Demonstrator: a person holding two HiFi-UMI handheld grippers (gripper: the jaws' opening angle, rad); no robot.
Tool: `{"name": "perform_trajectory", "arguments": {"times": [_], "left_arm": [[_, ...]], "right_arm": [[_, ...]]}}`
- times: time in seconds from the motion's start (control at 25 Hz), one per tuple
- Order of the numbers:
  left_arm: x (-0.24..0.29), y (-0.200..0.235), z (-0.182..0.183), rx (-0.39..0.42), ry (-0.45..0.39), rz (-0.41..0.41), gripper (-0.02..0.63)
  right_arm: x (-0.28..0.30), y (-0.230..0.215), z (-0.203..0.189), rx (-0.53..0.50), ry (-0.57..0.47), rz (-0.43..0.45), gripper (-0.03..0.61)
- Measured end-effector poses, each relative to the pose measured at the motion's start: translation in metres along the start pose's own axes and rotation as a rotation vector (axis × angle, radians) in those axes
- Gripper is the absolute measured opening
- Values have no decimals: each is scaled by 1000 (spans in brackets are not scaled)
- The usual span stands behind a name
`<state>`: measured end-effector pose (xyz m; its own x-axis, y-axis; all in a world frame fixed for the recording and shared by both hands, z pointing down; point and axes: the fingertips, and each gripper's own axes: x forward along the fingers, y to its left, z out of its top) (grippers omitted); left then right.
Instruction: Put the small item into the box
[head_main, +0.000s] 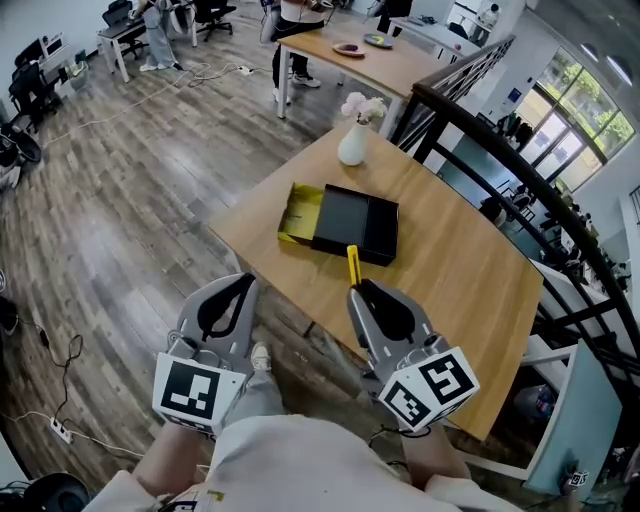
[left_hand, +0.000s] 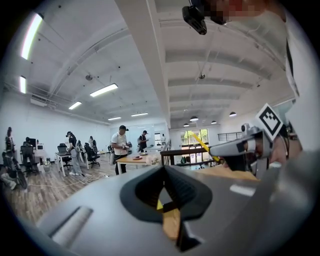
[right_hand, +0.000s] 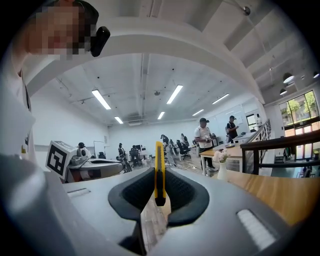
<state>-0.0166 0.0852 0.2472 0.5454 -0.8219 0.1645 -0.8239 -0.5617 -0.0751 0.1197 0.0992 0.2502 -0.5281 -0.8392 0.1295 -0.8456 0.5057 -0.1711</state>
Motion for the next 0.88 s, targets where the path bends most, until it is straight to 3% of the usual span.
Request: {"name": "perform_trajectory", "arguments": {"times": [0.6, 0.88], "left_arm": [[105, 134, 4, 2, 8, -91, 2], [139, 169, 1, -3, 11, -127, 2]], "right_arm": [[158, -31, 30, -4, 17, -98, 63], [200, -47, 35, 5, 15, -146, 63]]}}
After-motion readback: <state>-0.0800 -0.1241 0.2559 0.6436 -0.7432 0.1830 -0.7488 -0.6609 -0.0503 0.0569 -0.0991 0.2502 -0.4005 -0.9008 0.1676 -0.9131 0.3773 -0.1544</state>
